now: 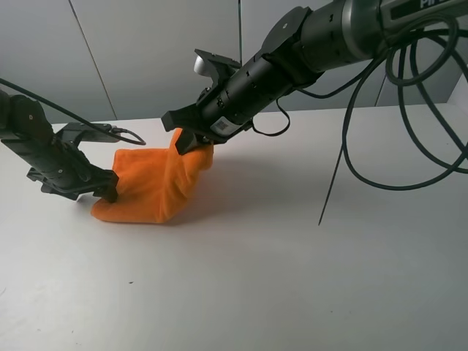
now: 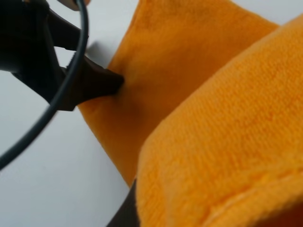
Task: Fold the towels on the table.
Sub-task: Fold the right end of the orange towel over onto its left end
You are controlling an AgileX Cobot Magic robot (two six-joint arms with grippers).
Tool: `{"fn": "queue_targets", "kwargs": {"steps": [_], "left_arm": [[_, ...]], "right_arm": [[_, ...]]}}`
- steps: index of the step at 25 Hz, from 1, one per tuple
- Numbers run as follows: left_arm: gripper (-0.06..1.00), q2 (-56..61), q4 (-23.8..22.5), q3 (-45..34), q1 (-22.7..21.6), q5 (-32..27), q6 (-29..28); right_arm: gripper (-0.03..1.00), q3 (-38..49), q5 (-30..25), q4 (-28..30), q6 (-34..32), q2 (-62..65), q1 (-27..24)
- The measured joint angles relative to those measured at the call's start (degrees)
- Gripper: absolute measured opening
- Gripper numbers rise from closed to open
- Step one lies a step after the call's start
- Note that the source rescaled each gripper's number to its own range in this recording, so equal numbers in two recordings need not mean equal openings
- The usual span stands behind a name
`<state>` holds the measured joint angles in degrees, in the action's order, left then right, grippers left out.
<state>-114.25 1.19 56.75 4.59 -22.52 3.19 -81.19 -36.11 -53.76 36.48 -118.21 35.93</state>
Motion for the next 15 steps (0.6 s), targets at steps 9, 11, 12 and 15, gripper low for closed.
{"fn": "queue_targets", "kwargs": {"steps": [9,11,12,15], "left_arm": [[1.0,-0.14,0.59,0.0,0.0,0.11,0.0],[1.0,-0.14,0.59,0.0,0.0,0.11,0.0],[1.0,-0.14,0.59,0.0,0.0,0.11,0.0],[1.0,-0.14,0.71,0.0,0.0,0.23,0.0]], "right_arm": [[0.07,-4.2,-0.09,-2.65,0.06,-8.07,0.67],[0.07,-4.79,-0.09,-3.67,0.31,-8.79,0.67],[0.07,-5.33,-0.09,-3.94,0.46,-9.03,0.67],[0.07,-6.66,-0.23,-5.93,1.24,-9.74,0.91]]}}
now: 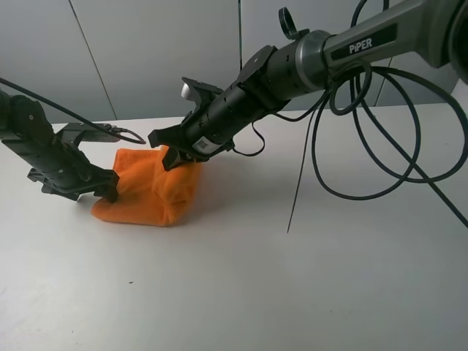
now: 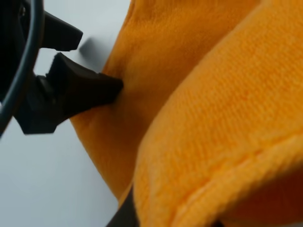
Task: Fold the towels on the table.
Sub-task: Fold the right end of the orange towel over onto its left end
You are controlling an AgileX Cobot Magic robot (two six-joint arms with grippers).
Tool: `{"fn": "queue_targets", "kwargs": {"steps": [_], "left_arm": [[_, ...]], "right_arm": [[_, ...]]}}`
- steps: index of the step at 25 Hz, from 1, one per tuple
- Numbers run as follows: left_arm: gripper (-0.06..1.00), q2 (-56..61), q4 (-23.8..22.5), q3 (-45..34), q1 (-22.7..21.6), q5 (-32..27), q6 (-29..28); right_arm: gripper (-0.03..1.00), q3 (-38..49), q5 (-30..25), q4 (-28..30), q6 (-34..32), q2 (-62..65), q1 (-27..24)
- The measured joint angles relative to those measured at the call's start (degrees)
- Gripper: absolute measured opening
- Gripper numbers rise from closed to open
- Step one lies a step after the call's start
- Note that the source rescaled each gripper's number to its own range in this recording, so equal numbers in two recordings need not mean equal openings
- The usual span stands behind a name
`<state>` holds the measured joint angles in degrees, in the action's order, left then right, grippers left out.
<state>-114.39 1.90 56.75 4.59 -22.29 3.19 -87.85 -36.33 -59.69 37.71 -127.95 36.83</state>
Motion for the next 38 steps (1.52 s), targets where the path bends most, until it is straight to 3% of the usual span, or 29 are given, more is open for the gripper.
{"fn": "queue_targets", "kwargs": {"steps": [13,22,38], "left_arm": [[1.0,-0.08,0.38,0.0,0.0,0.11,0.0],[1.0,-0.08,0.48,0.0,0.0,0.22,0.0],[1.0,1.11,1.53,0.25,0.0,-0.79,0.1]], "right_arm": [[0.07,-1.79,0.43,-2.67,2.21,-2.69,4.56],[0.07,-2.92,2.35,-6.37,3.46,-3.18,4.78],[0.07,-3.26,0.71,-10.3,4.94,-6.77,4.78]]}}
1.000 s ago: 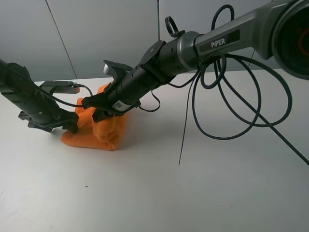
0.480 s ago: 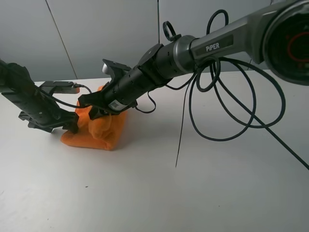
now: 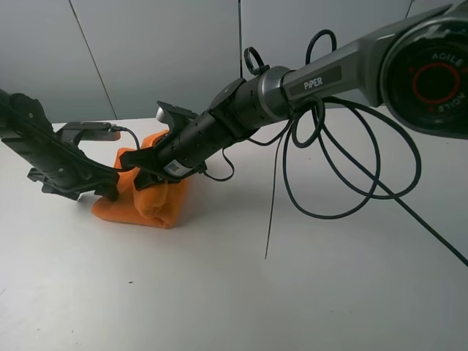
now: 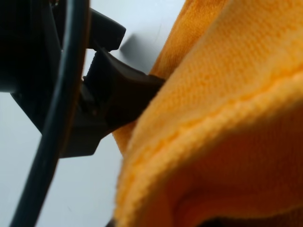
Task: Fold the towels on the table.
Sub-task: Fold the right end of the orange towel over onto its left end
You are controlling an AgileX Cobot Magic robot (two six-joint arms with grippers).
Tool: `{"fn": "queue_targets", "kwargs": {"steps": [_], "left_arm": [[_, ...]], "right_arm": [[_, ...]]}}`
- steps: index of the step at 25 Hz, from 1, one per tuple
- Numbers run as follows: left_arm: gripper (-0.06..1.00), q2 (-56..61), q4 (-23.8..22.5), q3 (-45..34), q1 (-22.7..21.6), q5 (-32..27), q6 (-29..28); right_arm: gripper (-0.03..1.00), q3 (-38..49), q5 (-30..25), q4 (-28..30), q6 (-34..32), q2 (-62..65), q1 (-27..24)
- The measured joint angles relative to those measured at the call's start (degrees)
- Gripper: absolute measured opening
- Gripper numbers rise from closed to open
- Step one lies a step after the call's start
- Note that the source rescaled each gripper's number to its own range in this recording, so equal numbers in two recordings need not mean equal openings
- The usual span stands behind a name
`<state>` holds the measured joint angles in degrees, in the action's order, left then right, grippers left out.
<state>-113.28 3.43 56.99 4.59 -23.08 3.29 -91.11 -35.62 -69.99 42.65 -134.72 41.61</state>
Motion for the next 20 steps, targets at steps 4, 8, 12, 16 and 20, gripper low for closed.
{"fn": "queue_targets", "kwargs": {"steps": [4,8,12,16,20], "left_arm": [[1.0,5.53,0.4,0.0,0.0,-0.56,0.12],[0.99,11.35,0.75,0.12,0.0,-1.2,0.12],[0.99,15.68,0.85,1.12,0.0,-3.58,0.01],[0.99,19.35,0.96,2.93,0.0,-5.56,-0.1],[0.99,22.88,0.96,5.21,0.0,-8.15,-0.1]], "right_arm": [[0.07,0.0,-0.82,-0.51,0.31,-0.04,0.0],[0.07,0.0,-1.04,-0.39,0.42,-0.18,0.0],[0.07,0.0,-1.47,-0.24,0.42,-0.27,0.0],[0.07,0.0,-1.82,-0.18,0.42,-0.27,0.0],[0.41,0.0,-2.17,-0.18,0.42,-0.27,0.0]]}}
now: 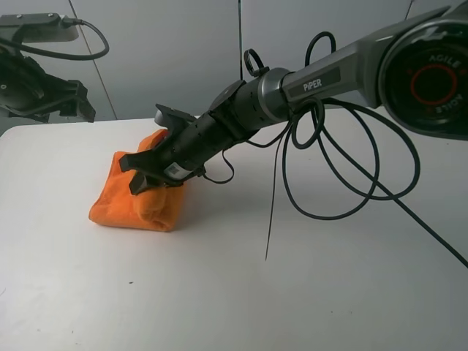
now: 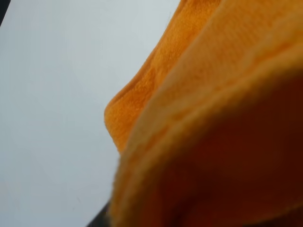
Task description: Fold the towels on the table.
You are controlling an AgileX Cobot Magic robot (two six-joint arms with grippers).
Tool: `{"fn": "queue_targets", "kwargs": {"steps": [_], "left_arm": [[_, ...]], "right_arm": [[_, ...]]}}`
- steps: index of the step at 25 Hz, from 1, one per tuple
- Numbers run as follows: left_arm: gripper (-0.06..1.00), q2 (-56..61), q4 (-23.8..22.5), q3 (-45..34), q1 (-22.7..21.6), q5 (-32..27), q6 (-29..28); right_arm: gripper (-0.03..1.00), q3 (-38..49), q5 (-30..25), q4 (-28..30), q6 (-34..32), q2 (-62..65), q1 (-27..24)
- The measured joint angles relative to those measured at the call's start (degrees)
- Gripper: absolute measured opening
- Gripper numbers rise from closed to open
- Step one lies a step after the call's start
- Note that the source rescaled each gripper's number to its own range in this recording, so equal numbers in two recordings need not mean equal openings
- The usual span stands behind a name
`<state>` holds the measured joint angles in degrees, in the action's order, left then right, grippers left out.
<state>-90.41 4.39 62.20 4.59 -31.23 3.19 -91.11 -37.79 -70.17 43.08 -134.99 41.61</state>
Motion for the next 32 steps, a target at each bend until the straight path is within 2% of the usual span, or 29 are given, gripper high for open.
{"fn": "queue_targets", "kwargs": {"steps": [2,3,5,14,17,19,21,24,26,28,32], "left_arm": [[0.99,1.54,0.0,1.76,0.0,-1.54,0.0],[0.99,2.27,0.0,2.9,0.0,-2.51,0.0],[0.99,3.27,-0.13,5.45,0.0,-4.54,0.0],[0.99,4.04,-1.28,15.96,0.0,-12.85,0.0],[0.99,4.16,-1.28,16.34,0.0,-15.12,0.0],[0.99,4.16,-1.28,16.34,0.0,-16.9,0.0],[0.99,4.28,-1.28,16.34,0.0,-18.11,0.0],[0.99,5.42,-1.28,16.34,0.0,-19.88,0.0],[0.99,6.67,-1.42,16.34,0.0,-21.15,0.0],[0.99,8.36,-1.83,16.34,0.0,-22.55,0.0],[0.99,13.45,-2.06,12.39,0.0,-23.03,-0.08]], "right_arm": [[0.77,0.0,-1.06,-0.1,0.34,0.0,0.0],[0.88,0.0,-1.76,-0.5,0.87,0.13,0.0],[0.98,0.0,-3.31,-0.78,1.98,1.0,0.1],[1.0,0.0,-4.68,-2.15,2.81,6.23,3.84],[1.0,0.0,-4.18,0.52,2.62,8.09,3.34],[1.0,0.0,-4.08,4.83,0.63,9.41,1.6],[1.0,0.0,-4.08,11.38,-4.41,10.74,-1.24],[1.0,0.0,-5.31,24.19,-12.76,12.98,-5.97],[1.0,1.12,-6.26,29.8,-16.5,14.64,-9.04],[1.0,3.32,-6.72,33.7,-19.07,17.34,-12.29],[1.0,11.55,-6.38,37.75,-22.15,25.2,-17.66]]}}
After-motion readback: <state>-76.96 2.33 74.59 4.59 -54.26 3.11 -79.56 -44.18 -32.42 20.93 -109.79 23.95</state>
